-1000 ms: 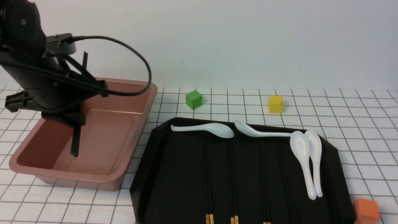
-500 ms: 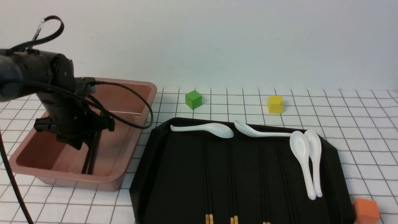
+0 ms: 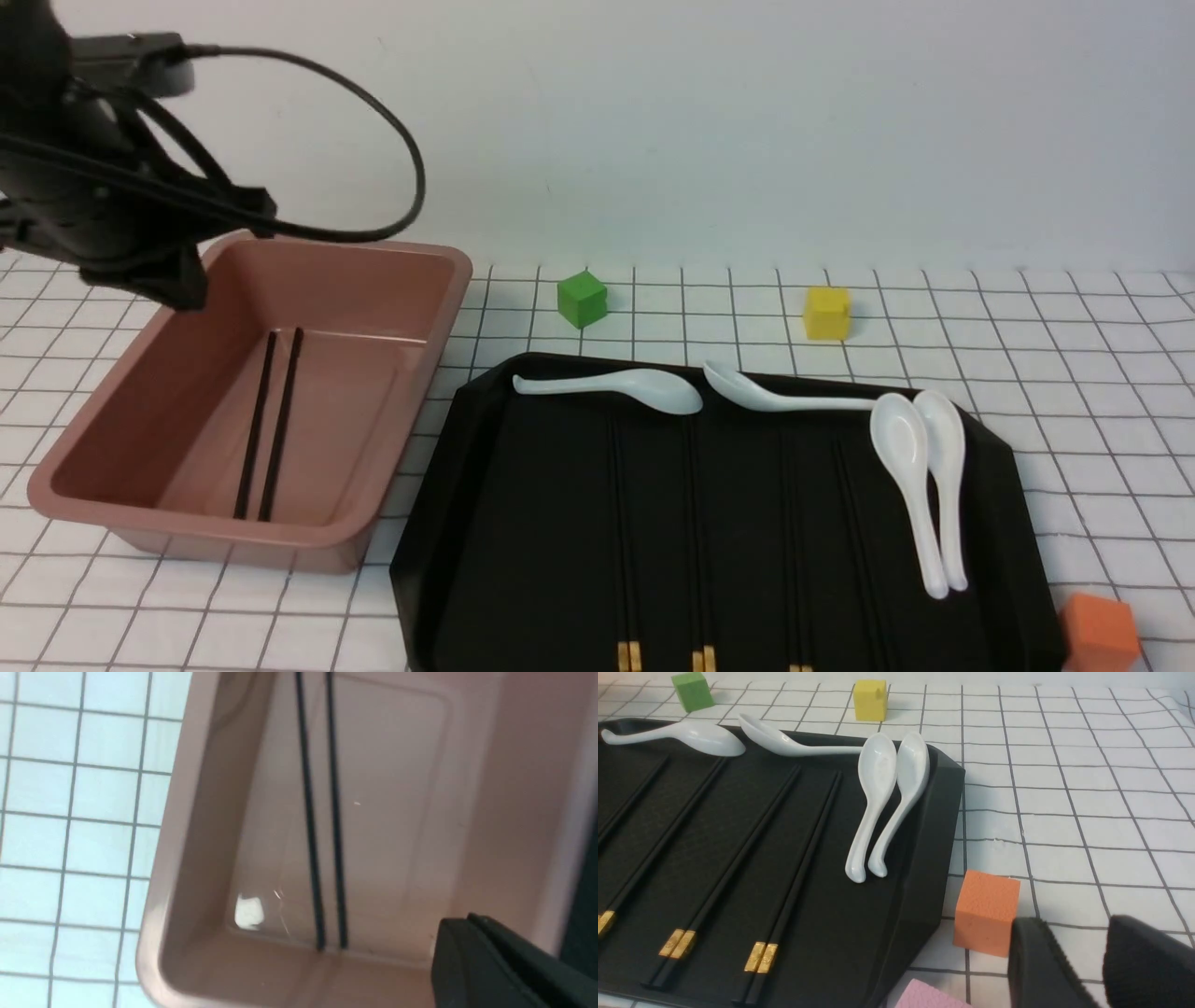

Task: On white black tablecloth take chopsticks from black tray and put them in box.

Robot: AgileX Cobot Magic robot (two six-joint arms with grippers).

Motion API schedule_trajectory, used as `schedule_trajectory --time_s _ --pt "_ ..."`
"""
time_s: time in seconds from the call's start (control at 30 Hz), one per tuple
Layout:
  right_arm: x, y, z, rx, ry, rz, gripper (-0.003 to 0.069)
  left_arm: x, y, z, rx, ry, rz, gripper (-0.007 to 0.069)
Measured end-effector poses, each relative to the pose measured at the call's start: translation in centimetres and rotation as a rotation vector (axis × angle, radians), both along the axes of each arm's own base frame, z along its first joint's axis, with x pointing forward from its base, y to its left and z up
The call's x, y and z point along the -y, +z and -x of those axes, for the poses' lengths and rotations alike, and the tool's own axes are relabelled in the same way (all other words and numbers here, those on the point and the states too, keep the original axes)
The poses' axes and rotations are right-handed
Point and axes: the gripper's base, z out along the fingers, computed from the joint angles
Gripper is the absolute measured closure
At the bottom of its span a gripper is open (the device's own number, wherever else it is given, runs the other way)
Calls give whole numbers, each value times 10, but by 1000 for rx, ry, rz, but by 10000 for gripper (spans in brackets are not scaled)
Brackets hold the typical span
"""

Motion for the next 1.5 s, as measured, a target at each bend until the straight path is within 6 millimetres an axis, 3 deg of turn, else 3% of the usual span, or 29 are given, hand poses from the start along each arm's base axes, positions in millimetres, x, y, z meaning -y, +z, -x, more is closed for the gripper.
schedule_trajectory --time_s 0.07,0.1,0.2,0.33,0.37,0.47,0.73,0.93,1.5 --pt "0 0 0 0 0 0 419 0 7 22 18 -15 26 637" --pt "0 0 0 0 0 0 419 1 8 42 28 -29 50 637" --pt "0 0 0 0 0 0 419 2 2 81 51 -68 90 637" --pt "0 0 0 0 0 0 419 4 -22 142 142 -108 174 637" --pt "0 0 0 0 0 0 419 4 -24 145 141 -108 181 637" --pt "0 0 0 0 0 1 419 3 -48 193 301 -121 249 637" --pt "0 0 0 0 0 1 419 -3 -68 265 633 -149 278 637" --pt "0 0 0 0 0 0 419 -7 -67 286 815 -143 286 637" --pt "0 0 0 0 0 0 419 -8 -74 284 825 -135 280 637"
